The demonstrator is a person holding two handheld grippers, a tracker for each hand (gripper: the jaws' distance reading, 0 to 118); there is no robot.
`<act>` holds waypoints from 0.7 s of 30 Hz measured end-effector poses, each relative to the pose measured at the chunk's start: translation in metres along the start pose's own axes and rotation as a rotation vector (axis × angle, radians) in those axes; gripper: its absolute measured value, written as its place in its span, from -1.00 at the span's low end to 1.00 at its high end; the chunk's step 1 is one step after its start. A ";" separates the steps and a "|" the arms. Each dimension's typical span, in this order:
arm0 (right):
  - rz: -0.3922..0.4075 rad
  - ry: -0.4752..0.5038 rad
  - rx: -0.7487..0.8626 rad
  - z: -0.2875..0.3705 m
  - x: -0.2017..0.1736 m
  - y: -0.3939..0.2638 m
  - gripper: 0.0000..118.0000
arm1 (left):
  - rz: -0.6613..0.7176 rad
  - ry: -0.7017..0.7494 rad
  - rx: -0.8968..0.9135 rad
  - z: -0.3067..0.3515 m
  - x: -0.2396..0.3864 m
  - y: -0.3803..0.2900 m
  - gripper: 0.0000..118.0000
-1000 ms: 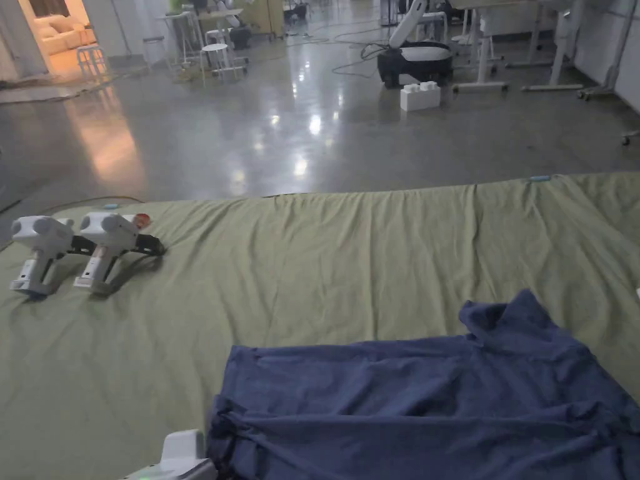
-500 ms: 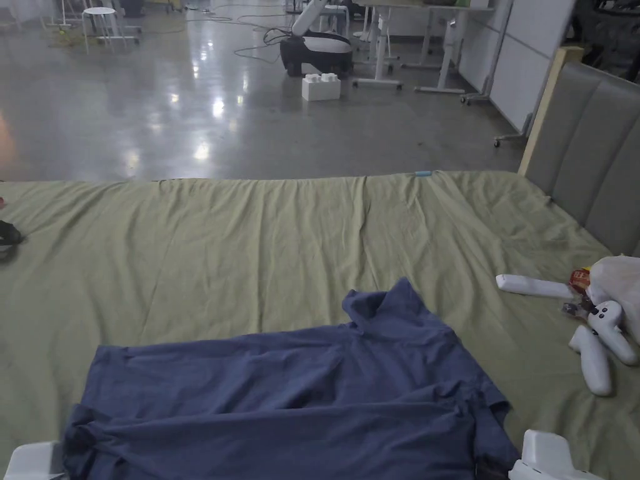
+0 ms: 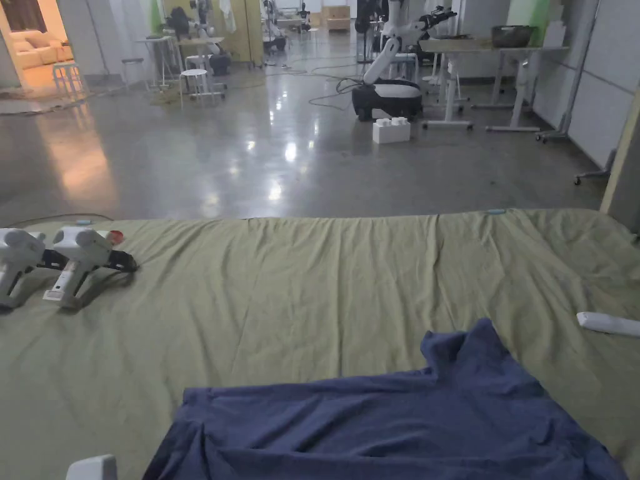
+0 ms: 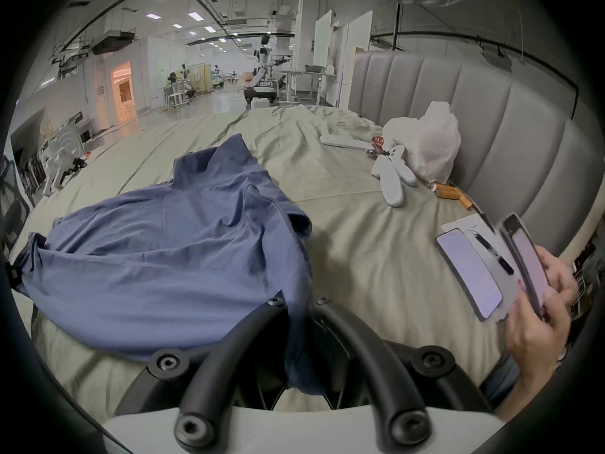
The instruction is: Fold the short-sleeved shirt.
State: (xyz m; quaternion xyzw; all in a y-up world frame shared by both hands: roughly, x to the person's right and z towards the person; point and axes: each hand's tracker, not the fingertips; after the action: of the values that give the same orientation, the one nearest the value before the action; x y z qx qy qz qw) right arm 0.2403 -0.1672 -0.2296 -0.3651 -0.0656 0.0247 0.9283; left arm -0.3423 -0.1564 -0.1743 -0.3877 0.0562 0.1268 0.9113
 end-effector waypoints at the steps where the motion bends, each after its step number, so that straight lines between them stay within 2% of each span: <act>1: -0.005 0.000 -0.001 0.010 0.004 -0.006 -0.94 | 0.014 0.000 -0.002 0.009 -0.004 -0.008 -1.00; 4: -0.035 0.019 -0.015 0.044 0.014 -0.029 -0.93 | 0.029 -0.011 -0.028 0.038 -0.017 -0.038 -1.00; 7: -0.024 0.014 -0.038 0.068 0.019 -0.055 -0.93 | 0.043 -0.023 -0.075 0.054 -0.024 -0.067 -1.00; 11: -0.033 0.011 -0.082 0.071 0.020 -0.082 -0.93 | 0.020 -0.009 -0.084 0.055 -0.022 -0.087 -1.00; 12: -0.024 0.010 -0.093 0.068 0.019 -0.086 -0.93 | 0.036 -0.005 -0.088 0.051 -0.023 -0.089 -0.91; 13: -0.022 0.009 -0.103 0.066 0.018 -0.088 -0.92 | 0.045 -0.004 -0.089 0.047 -0.023 -0.089 -0.66; 14: -0.020 0.011 -0.124 0.064 0.017 -0.089 -0.71 | 0.034 0.000 -0.106 0.045 -0.021 -0.089 -0.28; 15: -0.004 0.002 -0.153 0.062 0.016 -0.088 -0.37 | -0.016 0.028 -0.111 0.044 -0.019 -0.089 0.23; 16: -0.012 0.004 -0.140 0.063 0.019 -0.087 -0.07 | -0.048 0.049 -0.100 0.046 -0.017 -0.089 0.35; 17: -0.023 0.020 -0.134 0.065 0.023 -0.084 0.01 | -0.069 0.057 -0.082 0.051 -0.016 -0.087 0.33; 18: -0.048 0.046 -0.107 0.070 0.025 -0.080 0.01 | -0.068 0.051 -0.055 0.057 -0.013 -0.082 0.34; 21: -0.007 0.060 0.005 0.091 0.026 -0.057 0.02 | 0.007 -0.057 0.123 0.096 -0.004 -0.056 0.34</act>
State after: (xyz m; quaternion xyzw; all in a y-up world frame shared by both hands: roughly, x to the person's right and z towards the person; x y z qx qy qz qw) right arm 0.2531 -0.1452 -0.1226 -0.3633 -0.0388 0.0104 0.9308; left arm -0.3307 -0.1252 -0.0685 -0.3268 0.0392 0.1371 0.9343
